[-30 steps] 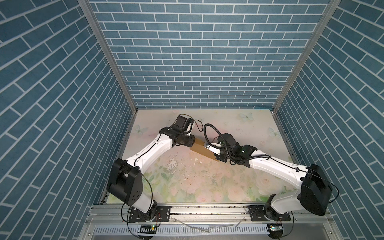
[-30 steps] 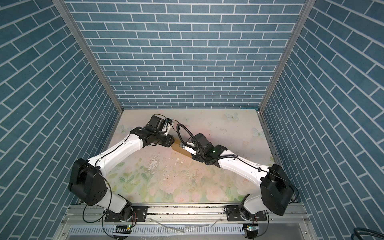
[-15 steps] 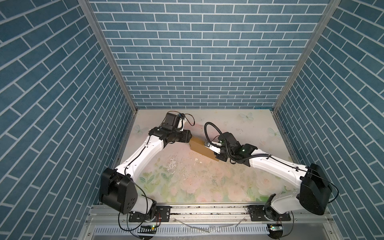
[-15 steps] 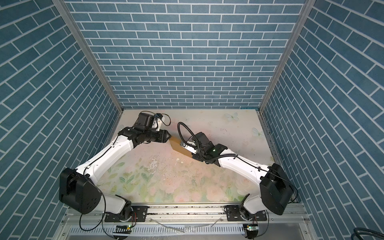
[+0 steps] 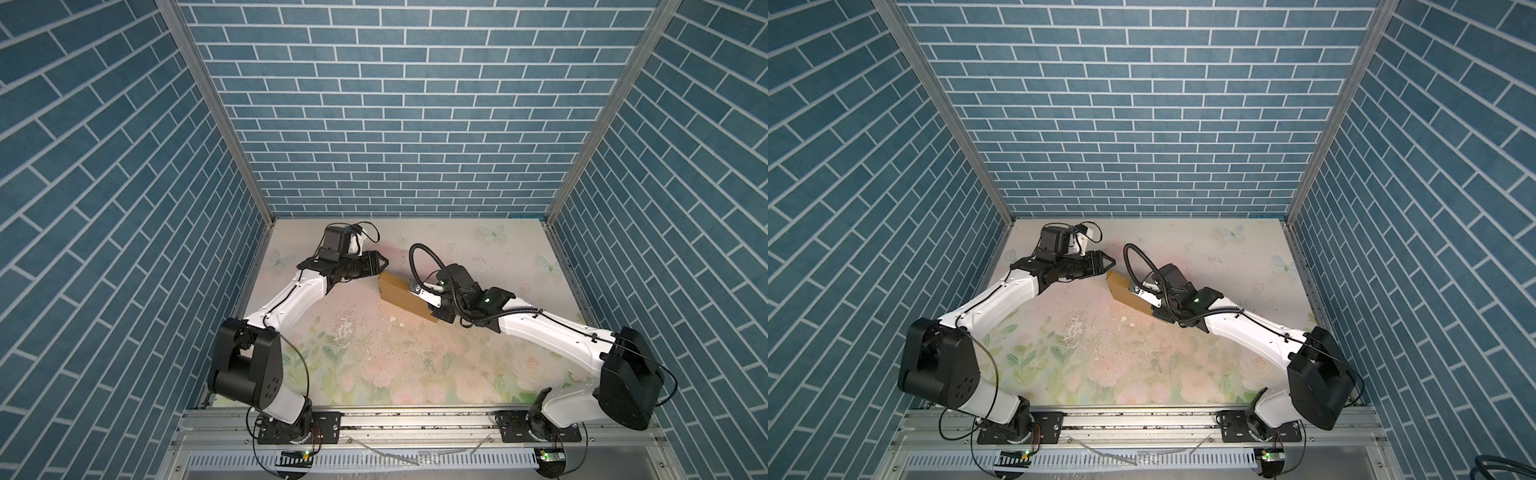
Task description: Fold the paper box
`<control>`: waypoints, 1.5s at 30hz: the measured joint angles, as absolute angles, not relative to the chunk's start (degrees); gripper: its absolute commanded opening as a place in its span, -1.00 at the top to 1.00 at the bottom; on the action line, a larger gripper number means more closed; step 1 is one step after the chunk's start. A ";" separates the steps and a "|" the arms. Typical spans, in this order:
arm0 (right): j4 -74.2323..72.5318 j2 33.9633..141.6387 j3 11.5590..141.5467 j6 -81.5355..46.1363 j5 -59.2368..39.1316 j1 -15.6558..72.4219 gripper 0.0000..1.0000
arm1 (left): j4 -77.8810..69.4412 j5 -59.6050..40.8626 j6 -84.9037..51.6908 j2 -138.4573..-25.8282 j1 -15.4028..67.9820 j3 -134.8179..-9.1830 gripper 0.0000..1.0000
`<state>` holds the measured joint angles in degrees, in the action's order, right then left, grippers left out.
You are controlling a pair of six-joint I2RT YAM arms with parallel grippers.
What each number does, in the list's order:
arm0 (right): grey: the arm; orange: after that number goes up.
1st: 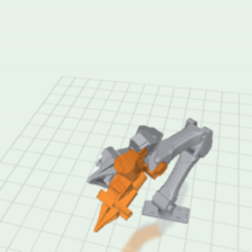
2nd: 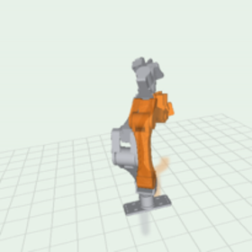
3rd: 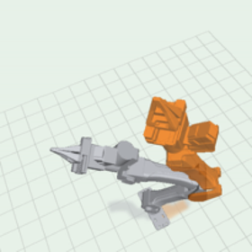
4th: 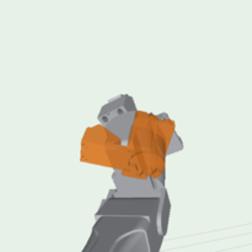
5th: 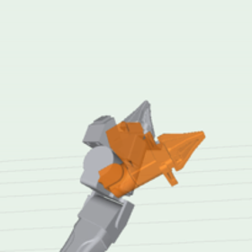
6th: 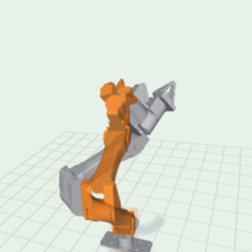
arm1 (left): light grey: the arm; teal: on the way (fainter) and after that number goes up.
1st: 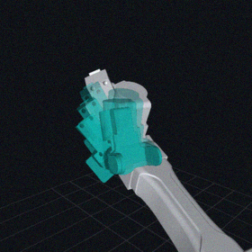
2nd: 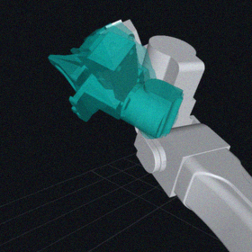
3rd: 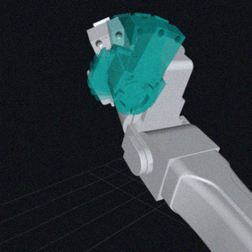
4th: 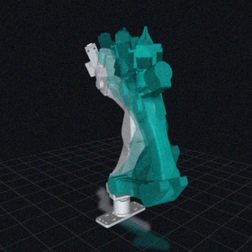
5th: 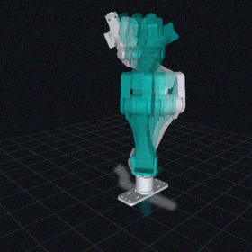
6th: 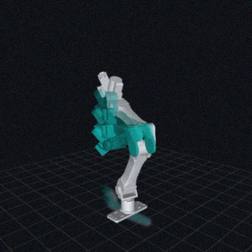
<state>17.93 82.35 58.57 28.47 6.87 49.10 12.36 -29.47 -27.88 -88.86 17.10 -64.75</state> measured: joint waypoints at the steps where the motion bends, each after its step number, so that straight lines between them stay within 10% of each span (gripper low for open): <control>1: 17.93 82.35 58.57 28.36 6.87 49.10 0.33 | 11.60 -29.89 -28.34 -89.30 17.10 -64.45 -0.28; 23: 18.31 82.63 58.98 28.05 6.15 48.51 0.33 | 2.79 -31.64 -29.87 -89.80 17.10 -56.55 -0.26; 35: 18.81 82.98 59.40 25.85 4.93 47.92 -0.18 | -2.87 -31.31 -31.40 -93.27 17.15 -53.74 -0.18; 45: 18.20 81.91 59.31 25.28 3.46 47.33 -0.12 | -3.36 -30.33 -32.21 -94.24 17.17 -53.39 -0.17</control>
